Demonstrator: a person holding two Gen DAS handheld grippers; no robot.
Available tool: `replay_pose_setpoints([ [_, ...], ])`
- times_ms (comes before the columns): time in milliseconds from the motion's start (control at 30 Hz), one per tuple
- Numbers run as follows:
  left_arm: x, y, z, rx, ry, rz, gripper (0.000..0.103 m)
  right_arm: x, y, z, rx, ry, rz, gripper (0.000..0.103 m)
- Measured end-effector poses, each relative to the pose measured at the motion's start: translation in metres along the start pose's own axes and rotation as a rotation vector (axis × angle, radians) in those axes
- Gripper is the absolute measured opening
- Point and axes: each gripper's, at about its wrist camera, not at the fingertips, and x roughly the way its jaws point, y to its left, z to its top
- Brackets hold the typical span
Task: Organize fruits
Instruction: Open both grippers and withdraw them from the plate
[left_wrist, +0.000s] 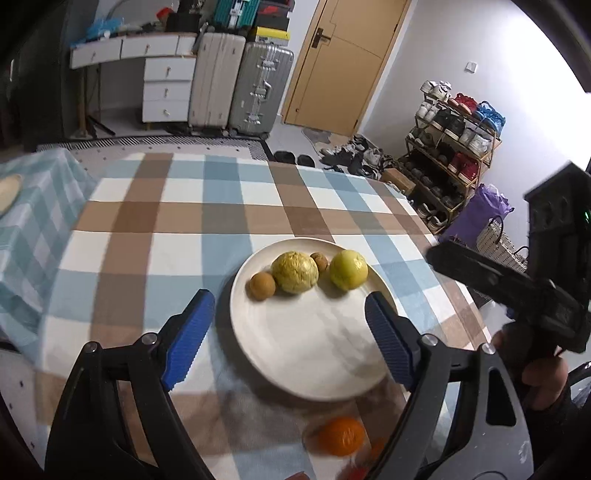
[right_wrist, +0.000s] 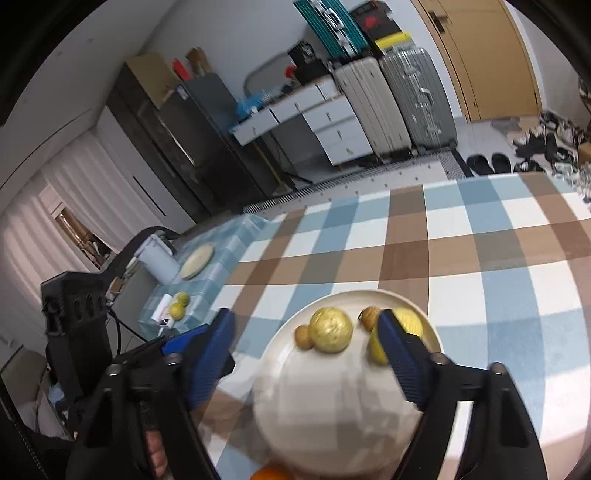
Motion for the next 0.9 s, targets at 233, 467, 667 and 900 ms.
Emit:
replay_pose_setpoints([
  [233, -0.054, -0.015, -0.046, -0.057, -0.082, 0.076, 0.102, -0.062, 0.021, -0.046, -0.059, -0.093, -0.089, 0.103],
  [467, -0.065, -0.029, -0.113, -0.165, -0.033, 0.072, 0.102, -0.084, 0.019, -0.091, -0.059, -0.062, -0.148, 0.103],
  [667, -0.071, -0.047, -0.149, -0.158, -0.027, 0.094, 0.102, -0.1, 0.029, -0.13, -0.108, -0.059, -0.201, 0.103],
  [900, -0.075, -0.061, -0.185, -0.117, 0.014, 0.058, 0.102, -0.117, 0.039, -0.17, -0.129, -0.046, -0.235, 0.103],
])
